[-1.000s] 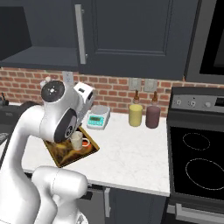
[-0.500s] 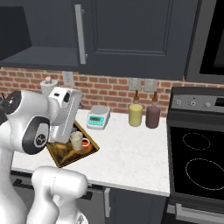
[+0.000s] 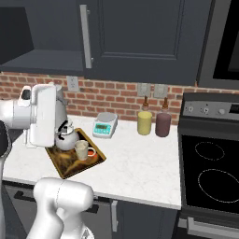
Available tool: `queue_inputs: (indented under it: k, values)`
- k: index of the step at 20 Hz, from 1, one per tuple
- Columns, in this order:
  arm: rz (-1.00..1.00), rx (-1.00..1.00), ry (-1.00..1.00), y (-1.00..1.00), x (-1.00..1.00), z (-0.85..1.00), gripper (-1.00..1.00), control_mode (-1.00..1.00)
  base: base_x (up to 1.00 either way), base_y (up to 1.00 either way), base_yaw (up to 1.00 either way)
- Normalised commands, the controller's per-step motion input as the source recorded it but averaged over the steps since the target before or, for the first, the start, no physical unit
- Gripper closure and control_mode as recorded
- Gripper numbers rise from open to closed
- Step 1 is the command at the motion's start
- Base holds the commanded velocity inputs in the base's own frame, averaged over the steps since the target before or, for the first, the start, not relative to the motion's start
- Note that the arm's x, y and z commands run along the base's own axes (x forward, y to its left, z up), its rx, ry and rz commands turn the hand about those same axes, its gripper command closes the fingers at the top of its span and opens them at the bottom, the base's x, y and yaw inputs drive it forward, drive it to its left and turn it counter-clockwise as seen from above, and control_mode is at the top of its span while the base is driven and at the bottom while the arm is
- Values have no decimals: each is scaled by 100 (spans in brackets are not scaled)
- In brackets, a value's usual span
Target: Pick the kettle from the counter and place it on the tray. Then pick the mug from the cabinet and place it on the tray. Then close the cabinet doors.
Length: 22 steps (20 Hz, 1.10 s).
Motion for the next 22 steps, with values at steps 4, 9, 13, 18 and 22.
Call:
queue_inputs:
  k: [4,9,13,18,22]
  values:
    - [-40,-48,0,34,-15,-15,-100,-100,0,0,0]
    - [-42,-39,4,48,-34,-8,-100,-100,0,0,0]
    - [-43,-25,15,59,-49,0,-100,-100,0,0,0]
    - [-40,-23,28,66,-39,0,-100,-100,0,0,0]
    - [-38,-19,30,70,-15,0,-100,-100,0,0,0]
